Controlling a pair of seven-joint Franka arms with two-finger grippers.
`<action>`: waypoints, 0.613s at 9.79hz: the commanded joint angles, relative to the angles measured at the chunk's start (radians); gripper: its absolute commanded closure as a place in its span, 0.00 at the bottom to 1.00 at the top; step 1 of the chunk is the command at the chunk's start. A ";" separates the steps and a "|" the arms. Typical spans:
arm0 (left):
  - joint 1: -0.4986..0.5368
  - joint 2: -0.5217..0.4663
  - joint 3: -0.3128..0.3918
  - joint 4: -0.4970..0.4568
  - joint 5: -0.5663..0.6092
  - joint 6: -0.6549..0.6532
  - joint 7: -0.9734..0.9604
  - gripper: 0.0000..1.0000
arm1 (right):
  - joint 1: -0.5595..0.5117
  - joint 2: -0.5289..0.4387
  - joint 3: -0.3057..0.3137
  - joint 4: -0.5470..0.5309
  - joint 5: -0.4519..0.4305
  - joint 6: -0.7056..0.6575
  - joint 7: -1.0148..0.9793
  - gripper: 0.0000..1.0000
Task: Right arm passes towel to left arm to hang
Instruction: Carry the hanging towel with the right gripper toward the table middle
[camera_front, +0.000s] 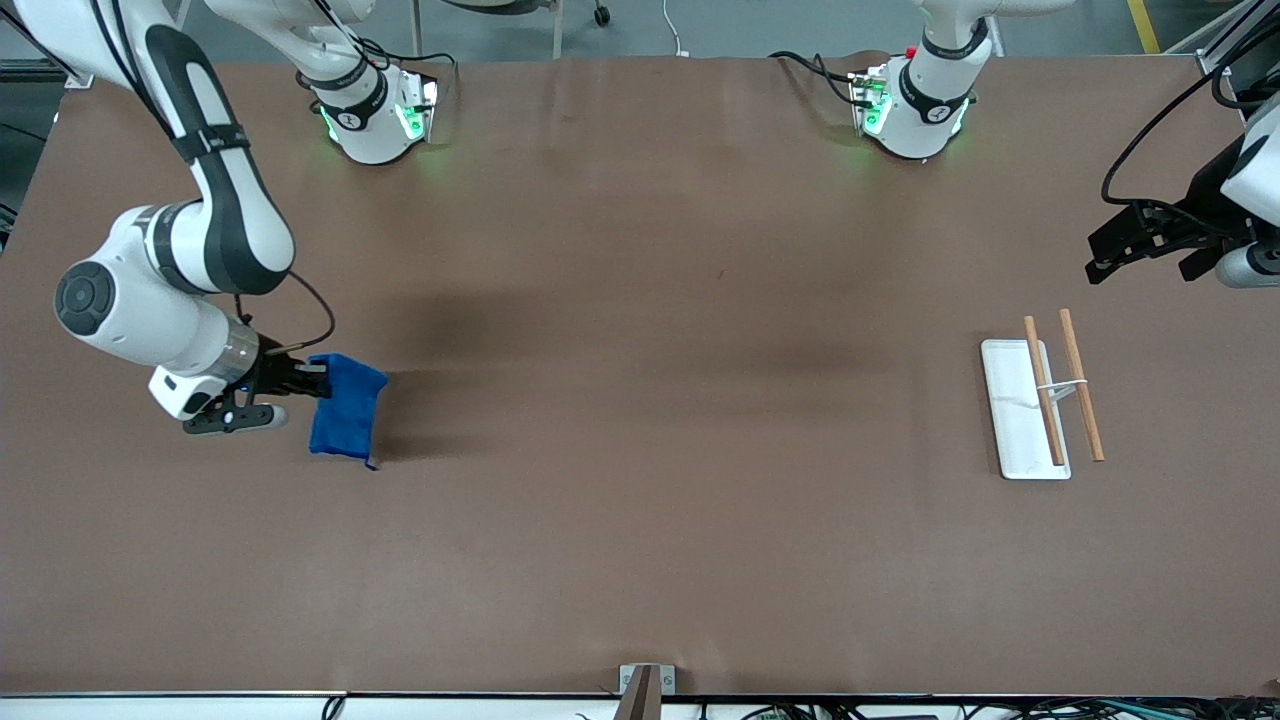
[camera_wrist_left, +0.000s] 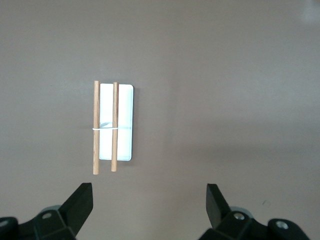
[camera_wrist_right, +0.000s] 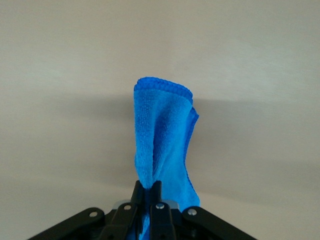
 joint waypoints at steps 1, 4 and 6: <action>0.001 0.012 -0.005 -0.024 0.020 -0.004 -0.009 0.00 | -0.010 -0.031 0.109 0.018 0.198 -0.004 0.008 1.00; 0.002 0.012 -0.005 -0.026 0.020 -0.004 -0.009 0.00 | -0.001 -0.028 0.258 0.084 0.536 0.013 0.005 1.00; 0.002 0.014 -0.005 -0.026 0.020 -0.002 -0.009 0.00 | 0.016 -0.023 0.359 0.115 0.739 0.075 0.005 1.00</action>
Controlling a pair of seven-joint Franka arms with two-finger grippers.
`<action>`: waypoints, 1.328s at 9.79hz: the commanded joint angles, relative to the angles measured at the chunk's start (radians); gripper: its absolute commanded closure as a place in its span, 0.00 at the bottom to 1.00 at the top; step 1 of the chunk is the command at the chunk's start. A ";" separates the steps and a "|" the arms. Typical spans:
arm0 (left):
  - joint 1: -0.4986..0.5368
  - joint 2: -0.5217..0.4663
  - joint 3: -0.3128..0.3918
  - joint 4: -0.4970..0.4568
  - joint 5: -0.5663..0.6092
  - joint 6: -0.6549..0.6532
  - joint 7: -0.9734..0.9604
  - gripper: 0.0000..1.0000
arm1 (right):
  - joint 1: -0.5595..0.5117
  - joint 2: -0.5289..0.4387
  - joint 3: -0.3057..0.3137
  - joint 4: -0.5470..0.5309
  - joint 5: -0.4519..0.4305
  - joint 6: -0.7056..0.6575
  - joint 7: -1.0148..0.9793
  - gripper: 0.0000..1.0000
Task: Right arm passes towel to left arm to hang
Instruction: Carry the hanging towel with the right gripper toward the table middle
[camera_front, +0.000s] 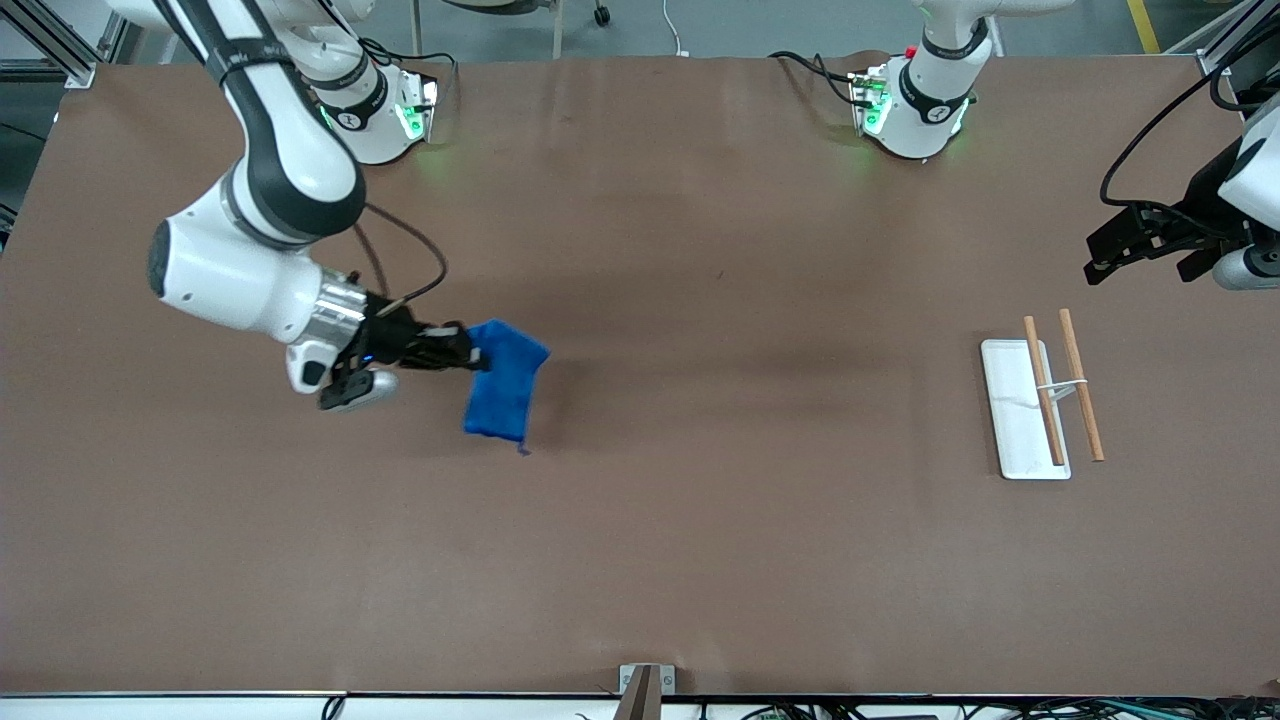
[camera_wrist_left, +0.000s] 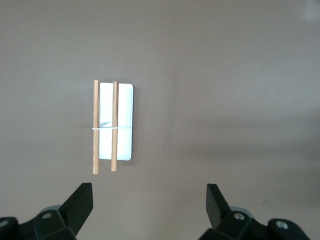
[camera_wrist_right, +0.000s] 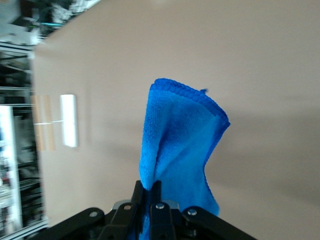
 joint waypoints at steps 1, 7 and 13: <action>0.002 0.012 -0.005 -0.023 0.020 -0.002 -0.009 0.00 | 0.008 0.001 0.109 0.032 0.191 0.085 0.002 1.00; -0.010 0.010 -0.013 -0.005 0.005 -0.016 -0.005 0.00 | 0.069 0.068 0.292 0.146 0.519 0.272 -0.004 1.00; -0.012 0.025 -0.048 0.007 -0.086 -0.088 0.077 0.01 | 0.089 0.073 0.298 0.163 0.576 0.286 -0.009 1.00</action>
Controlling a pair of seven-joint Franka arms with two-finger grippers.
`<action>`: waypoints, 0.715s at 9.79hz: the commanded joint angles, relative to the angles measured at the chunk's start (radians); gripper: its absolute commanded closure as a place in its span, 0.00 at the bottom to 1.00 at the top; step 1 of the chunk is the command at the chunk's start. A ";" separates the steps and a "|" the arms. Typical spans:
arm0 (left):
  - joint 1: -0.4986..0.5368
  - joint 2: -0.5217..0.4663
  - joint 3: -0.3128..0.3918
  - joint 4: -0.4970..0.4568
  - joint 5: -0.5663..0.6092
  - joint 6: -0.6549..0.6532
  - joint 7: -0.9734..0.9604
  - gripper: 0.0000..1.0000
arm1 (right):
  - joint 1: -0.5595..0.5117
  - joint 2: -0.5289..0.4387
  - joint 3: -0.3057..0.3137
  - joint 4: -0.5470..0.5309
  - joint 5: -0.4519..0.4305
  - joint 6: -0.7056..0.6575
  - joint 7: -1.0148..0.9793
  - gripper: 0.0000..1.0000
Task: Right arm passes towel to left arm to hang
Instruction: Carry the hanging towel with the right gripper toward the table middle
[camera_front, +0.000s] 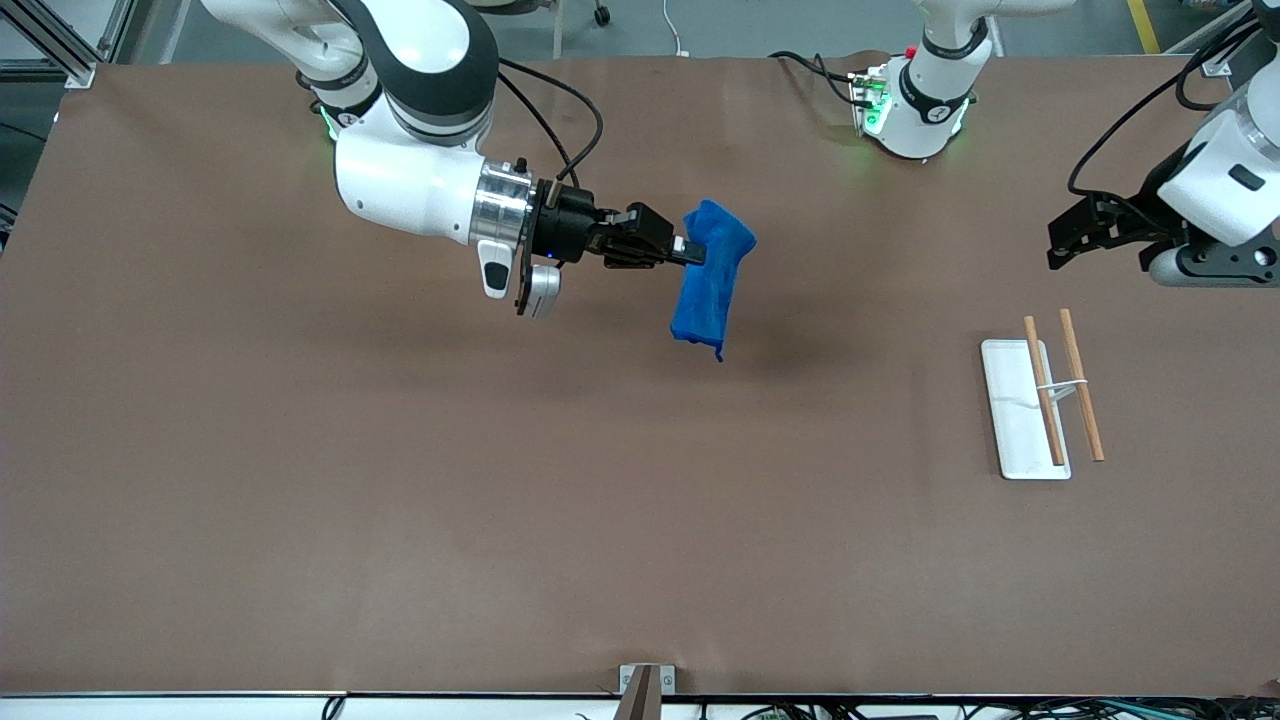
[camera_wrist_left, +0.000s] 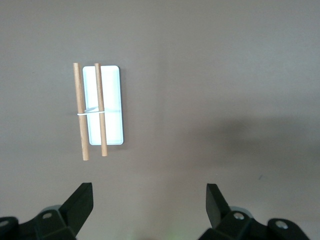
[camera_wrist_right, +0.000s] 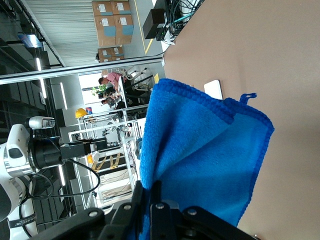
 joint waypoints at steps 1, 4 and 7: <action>0.016 0.013 -0.009 -0.003 -0.097 -0.011 0.082 0.01 | -0.001 0.012 0.013 0.015 0.025 0.014 -0.009 1.00; 0.079 0.007 0.000 -0.032 -0.339 -0.060 0.173 0.00 | -0.001 0.012 0.011 0.015 0.025 0.014 -0.009 1.00; 0.009 -0.024 0.139 -0.196 -0.626 -0.069 0.253 0.00 | -0.001 0.012 0.011 0.014 0.025 0.014 -0.009 1.00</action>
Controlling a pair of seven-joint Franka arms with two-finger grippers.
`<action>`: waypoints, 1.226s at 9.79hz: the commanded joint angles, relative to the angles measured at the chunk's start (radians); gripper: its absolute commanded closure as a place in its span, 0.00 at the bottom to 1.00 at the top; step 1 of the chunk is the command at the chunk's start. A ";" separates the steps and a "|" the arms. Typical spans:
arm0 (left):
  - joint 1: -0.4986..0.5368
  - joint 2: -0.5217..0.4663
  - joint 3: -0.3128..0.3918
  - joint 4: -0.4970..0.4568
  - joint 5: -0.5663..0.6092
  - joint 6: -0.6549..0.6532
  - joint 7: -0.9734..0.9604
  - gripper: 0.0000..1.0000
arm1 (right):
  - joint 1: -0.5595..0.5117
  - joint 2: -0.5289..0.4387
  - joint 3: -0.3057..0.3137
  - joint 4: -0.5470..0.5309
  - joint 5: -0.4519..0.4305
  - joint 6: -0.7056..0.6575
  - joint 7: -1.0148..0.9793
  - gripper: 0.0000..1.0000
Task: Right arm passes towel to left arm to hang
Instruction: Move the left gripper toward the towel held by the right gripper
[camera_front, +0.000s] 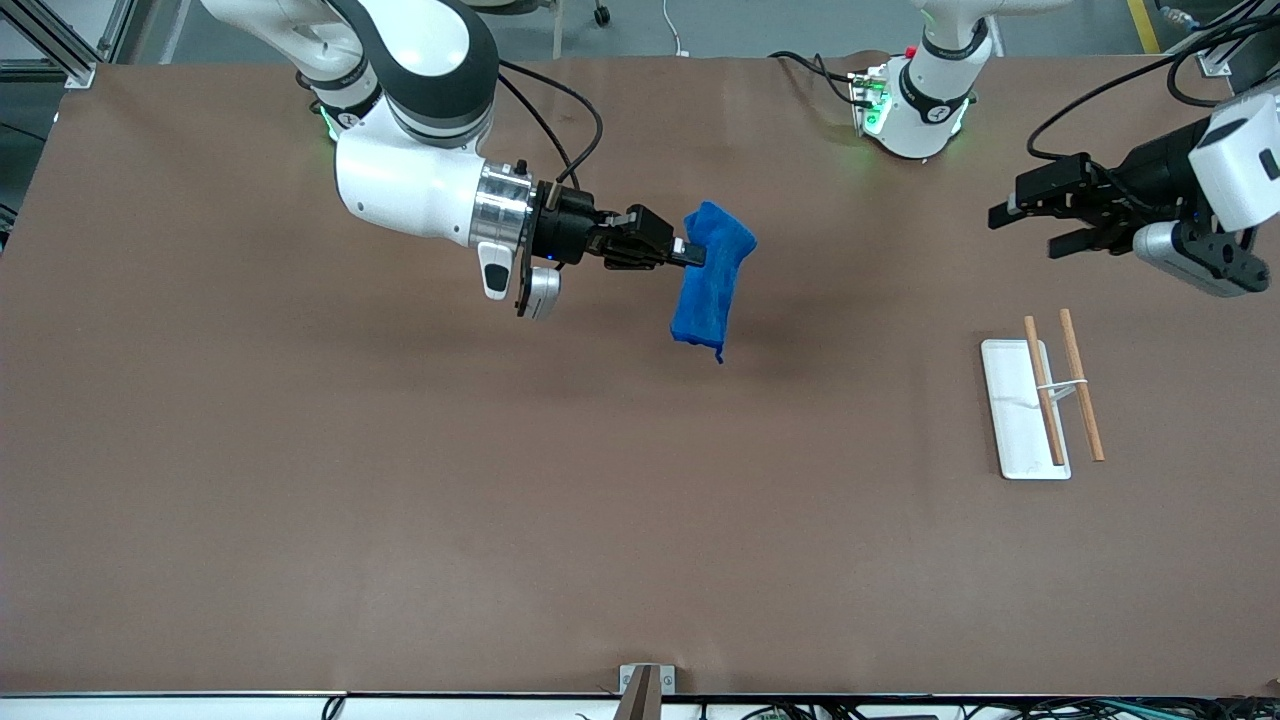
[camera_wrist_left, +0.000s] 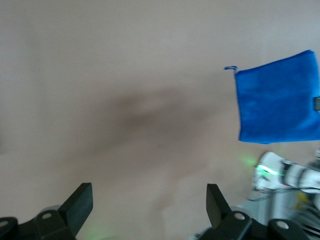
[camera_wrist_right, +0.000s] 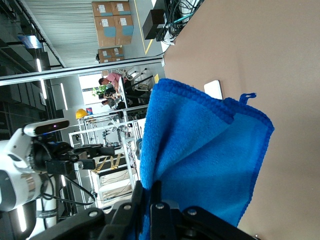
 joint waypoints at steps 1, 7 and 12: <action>-0.101 -0.041 0.147 -0.178 -0.151 0.006 0.107 0.00 | -0.001 0.008 0.013 0.013 0.025 0.013 -0.009 1.00; -0.158 0.039 0.180 -0.435 -0.622 0.012 0.293 0.00 | -0.003 0.008 0.013 0.013 0.024 0.001 -0.078 1.00; -0.194 0.166 0.036 -0.443 -0.875 0.193 0.341 0.01 | -0.011 0.008 0.056 0.017 0.025 0.002 -0.223 1.00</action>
